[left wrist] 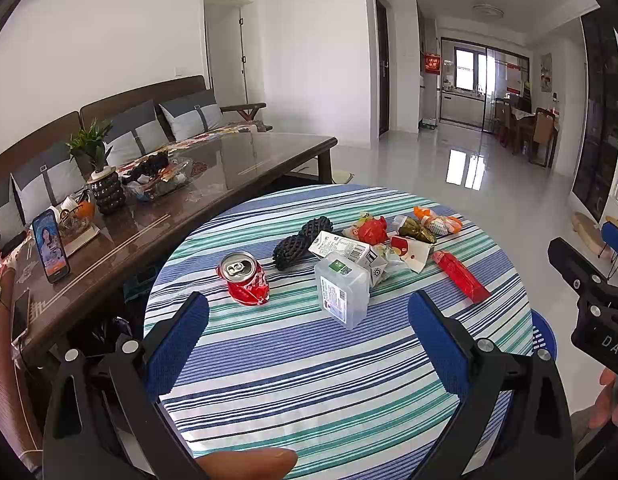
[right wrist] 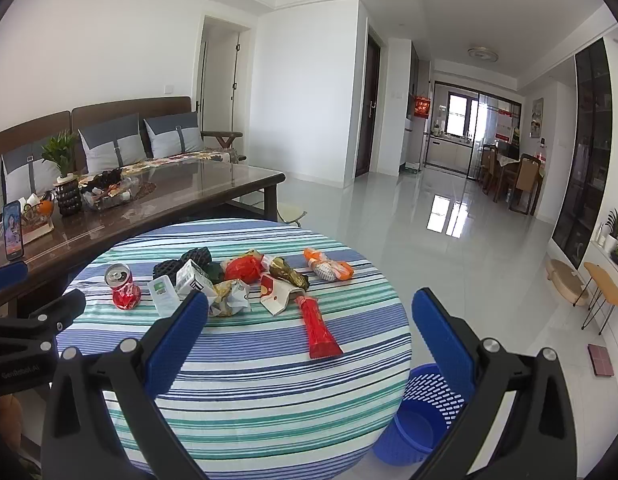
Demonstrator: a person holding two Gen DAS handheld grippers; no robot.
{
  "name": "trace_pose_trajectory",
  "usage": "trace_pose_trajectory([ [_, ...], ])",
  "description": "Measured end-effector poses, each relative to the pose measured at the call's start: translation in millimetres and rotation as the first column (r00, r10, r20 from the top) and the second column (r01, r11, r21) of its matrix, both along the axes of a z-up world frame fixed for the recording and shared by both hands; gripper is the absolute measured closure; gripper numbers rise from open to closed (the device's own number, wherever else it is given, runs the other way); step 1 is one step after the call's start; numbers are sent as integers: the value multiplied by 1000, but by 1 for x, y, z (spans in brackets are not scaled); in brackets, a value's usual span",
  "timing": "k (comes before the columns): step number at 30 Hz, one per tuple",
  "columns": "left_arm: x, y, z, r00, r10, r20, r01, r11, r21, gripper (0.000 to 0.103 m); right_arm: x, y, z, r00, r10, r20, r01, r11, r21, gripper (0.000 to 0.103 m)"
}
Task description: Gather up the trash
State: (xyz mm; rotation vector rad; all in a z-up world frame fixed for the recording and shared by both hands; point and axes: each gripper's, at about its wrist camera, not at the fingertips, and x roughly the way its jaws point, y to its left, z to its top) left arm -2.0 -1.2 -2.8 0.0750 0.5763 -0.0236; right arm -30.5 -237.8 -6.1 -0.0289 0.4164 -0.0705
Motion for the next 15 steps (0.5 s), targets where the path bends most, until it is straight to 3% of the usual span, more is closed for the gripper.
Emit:
trace_pose_trajectory([
  [15,-2,1,1,1000,4,-3,-4,1000,-10,4,-4,-2,4,1000,-10,12,10,1000,4,5],
])
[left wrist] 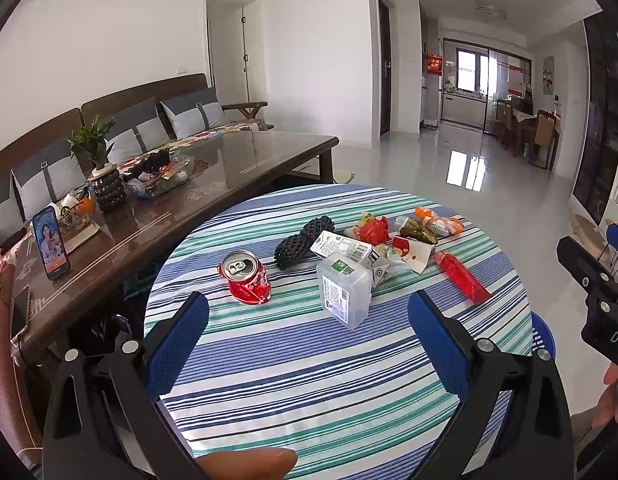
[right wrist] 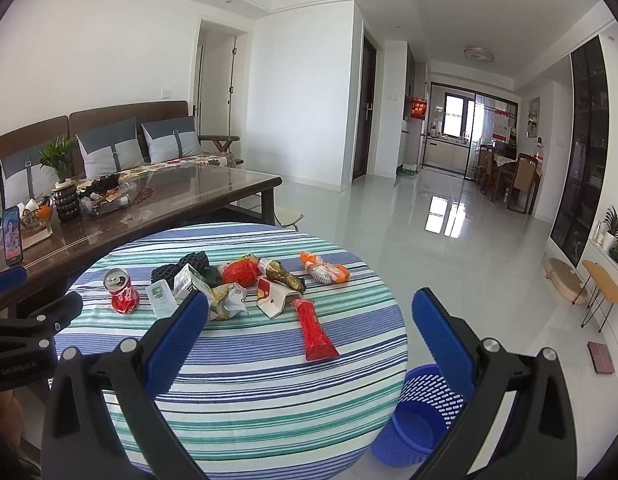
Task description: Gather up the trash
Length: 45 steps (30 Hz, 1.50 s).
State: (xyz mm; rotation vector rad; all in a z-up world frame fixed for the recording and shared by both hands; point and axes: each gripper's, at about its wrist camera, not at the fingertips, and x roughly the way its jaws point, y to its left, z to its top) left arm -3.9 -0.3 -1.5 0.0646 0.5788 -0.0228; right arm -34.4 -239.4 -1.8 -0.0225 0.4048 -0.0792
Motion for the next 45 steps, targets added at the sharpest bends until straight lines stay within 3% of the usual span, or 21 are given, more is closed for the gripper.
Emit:
trace_pose_trajectory([
  [45,4,2,-3,1000,5,-15,-5,1000,2,4,2,-2,-3,1000,-5,4,5,1000,-4,5],
])
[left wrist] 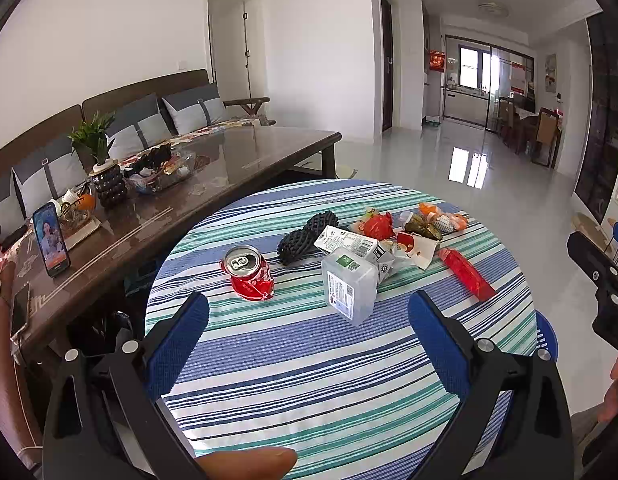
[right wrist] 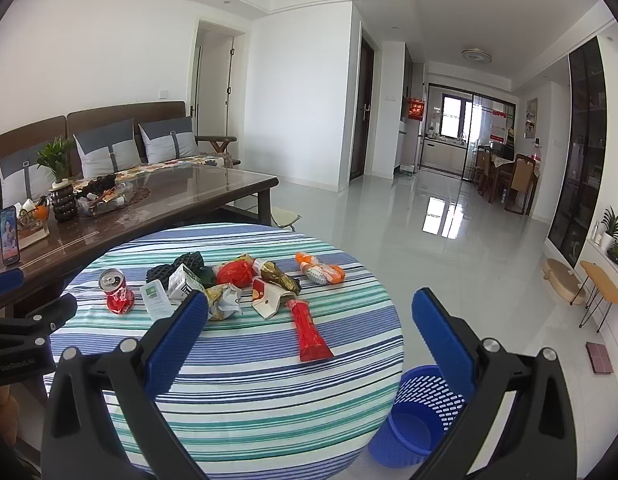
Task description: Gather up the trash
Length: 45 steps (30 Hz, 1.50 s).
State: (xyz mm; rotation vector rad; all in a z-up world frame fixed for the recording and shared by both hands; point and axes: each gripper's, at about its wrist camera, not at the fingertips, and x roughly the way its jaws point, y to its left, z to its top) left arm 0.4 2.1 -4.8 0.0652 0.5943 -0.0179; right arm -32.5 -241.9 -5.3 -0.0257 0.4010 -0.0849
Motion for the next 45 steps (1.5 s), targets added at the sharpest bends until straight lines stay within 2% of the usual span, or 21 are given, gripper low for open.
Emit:
trace_pose_trajectory([
  [32,8,-4,-16,999,-12,-38,12,1000,0,4,4,-5,-11,1000,1,-22,-1,1000,1,5],
  [45,23,-7,-29,995,-41,-87,39,999,-23,4,9,-7,-22,999,7,-47,-7,1000,6,5],
])
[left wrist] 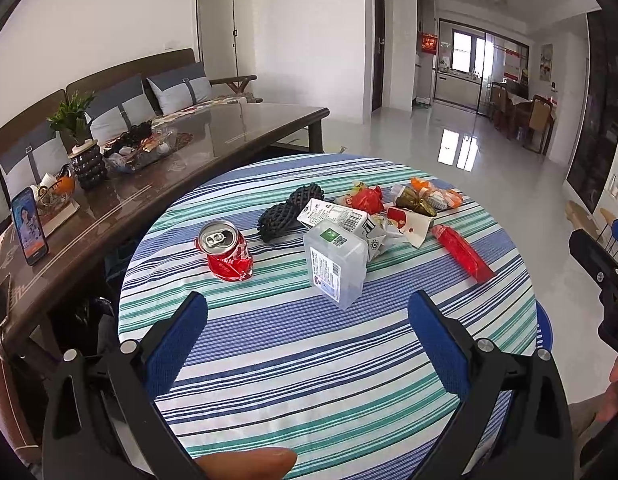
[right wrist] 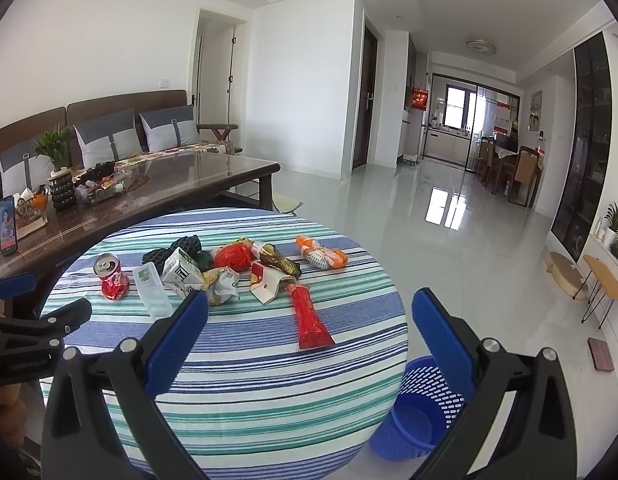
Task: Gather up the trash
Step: 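Grasp the clear Kuromi box with the left tool while the right tool grasps the red sausage wrapper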
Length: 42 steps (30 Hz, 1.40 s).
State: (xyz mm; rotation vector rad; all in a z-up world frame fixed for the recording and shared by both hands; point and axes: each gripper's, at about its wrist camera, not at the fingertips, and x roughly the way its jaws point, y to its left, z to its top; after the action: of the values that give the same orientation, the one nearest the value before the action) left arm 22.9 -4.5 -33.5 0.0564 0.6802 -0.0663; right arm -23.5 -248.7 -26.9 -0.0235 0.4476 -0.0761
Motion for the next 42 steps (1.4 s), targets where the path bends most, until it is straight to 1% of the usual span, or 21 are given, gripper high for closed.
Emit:
trace_pose_trajectory([
  [4,6,-2,-5,1000,-11,-2,11,1000,0,4,3,-2,-5,1000,-1,-14,1,1000,4,5],
  [8,22,-8,-7,1000,-27,-5,27,1000,10,4,6,-6,-8,1000,-4,-24,4,1000,12,5],
  [10,35,-13,-9,999,-37,-11,38,999,20,4,7,-8,-10,1000,-5,-29,5,1000,17,5],
  [15,82,-29,-19,998,-52,-35,54,998,42,4,10,-12,-13,999,-9,-38,10,1000,25,5],
  [21,131,-25,-42,994,-25,-111,27,999,24,4,13,-15,-22,998,-12,-57,14,999,31,5],
  [23,135,-15,-49,991,-8,-132,10,1000,16,4,15,-15,-25,998,-15,-66,17,999,30,5],
  [25,132,-3,-54,989,-1,-148,0,1000,-8,4,17,-16,-27,997,-19,-75,21,999,30,5],
  [28,118,18,-60,987,17,-162,-17,1000,-1,4,21,-16,-30,996,-21,-86,23,999,31,5],
  [31,99,38,-67,984,12,-176,-10,1000,11,4,28,-14,-34,995,-20,-99,23,999,26,5],
  [33,90,49,-72,983,-10,-181,15,999,28,4,33,-15,-36,993,-14,-113,18,999,32,5],
  [34,87,52,-74,983,-41,-180,47,998,30,4,34,-15,-38,993,-11,-119,16,999,40,5],
  [37,82,57,-79,966,-186,-179,196,980,39,4,48,-24,-45,987,20,-157,-8,997,78,5],
  [39,83,57,-82,941,-285,-181,297,954,42,4,64,-32,-54,978,45,-203,-28,996,84,5],
  [40,86,57,-84,922,-338,-188,348,937,27,4,74,-36,-59,971,65,-232,-45,995,90,5],
  [42,92,53,-90,892,-400,-209,408,913,-4,4,97,-40,-69,948,126,-291,-93,988,122,5],
])
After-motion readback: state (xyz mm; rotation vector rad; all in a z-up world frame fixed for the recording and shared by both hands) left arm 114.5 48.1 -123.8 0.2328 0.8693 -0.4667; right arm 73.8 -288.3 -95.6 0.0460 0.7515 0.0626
